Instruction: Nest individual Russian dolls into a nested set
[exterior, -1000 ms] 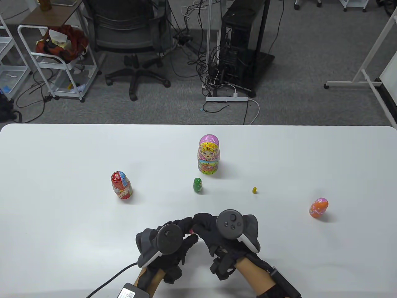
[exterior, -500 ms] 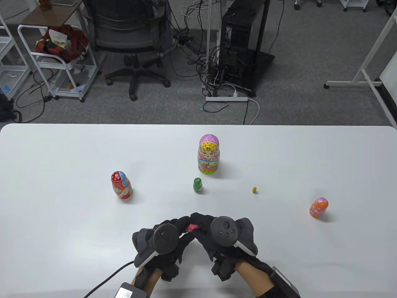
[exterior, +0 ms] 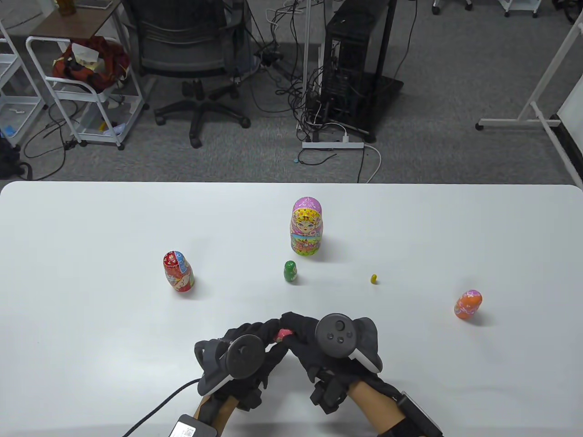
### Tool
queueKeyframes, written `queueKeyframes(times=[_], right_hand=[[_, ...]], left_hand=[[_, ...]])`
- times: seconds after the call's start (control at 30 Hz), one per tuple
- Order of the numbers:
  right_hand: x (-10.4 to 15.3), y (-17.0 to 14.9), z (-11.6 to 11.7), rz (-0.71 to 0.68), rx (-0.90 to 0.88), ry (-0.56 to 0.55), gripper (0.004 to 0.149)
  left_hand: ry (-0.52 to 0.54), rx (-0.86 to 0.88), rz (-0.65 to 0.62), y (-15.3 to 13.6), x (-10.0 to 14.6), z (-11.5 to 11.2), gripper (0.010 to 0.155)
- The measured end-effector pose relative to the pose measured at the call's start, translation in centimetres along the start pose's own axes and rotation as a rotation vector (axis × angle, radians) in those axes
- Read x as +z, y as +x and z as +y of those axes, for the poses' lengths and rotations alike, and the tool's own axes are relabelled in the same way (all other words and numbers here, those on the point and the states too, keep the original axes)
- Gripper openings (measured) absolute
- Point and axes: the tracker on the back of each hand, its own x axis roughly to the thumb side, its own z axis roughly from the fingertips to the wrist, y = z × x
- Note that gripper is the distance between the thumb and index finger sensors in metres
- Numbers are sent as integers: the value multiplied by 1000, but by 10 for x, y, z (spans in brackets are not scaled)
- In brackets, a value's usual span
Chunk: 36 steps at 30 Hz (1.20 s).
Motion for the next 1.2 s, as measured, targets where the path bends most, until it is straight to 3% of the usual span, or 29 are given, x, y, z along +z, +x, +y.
queueKeyframes(times=[0.37, 0.5, 0.57, 0.67, 0.7, 0.8, 0.93, 1.0, 1.07, 1.13, 1.2], right_hand=[[2, 1, 1, 23, -29, -46, 51], [2, 2, -10, 31, 17, -101, 51], [-4, -3, -12, 85, 240, -24, 50], [-7, -20, 6, 155, 631, 117, 50], [-8, -24, 12, 175, 680, 148, 50], [-11, -37, 28, 220, 713, 275, 50], [-10, -42, 31, 236, 719, 300, 53], [-12, -45, 20, 269, 708, 367, 74], [-18, -53, -14, 347, 611, 220, 75], [-29, -70, -45, 510, 496, -61, 60], [-45, -91, -63, 692, 455, -152, 51]], left_hand=[[2, 55, 36, -7, -1, 3, 60], [15, 67, 59, -9, -2, 4, 60], [13, 74, 78, -14, -2, 3, 60], [-8, 71, 100, -20, -3, 1, 59], [-12, 73, 107, -21, -3, 1, 59], [-26, 89, 129, -23, -2, 0, 60], [-27, 55, 130, -23, -4, 1, 60], [-29, 55, 133, -23, -4, 1, 60], [-42, 72, 145, -23, -3, 0, 60], [-55, 82, 154, -23, -4, 0, 60], [-68, 69, 152, -23, -6, -1, 60]])
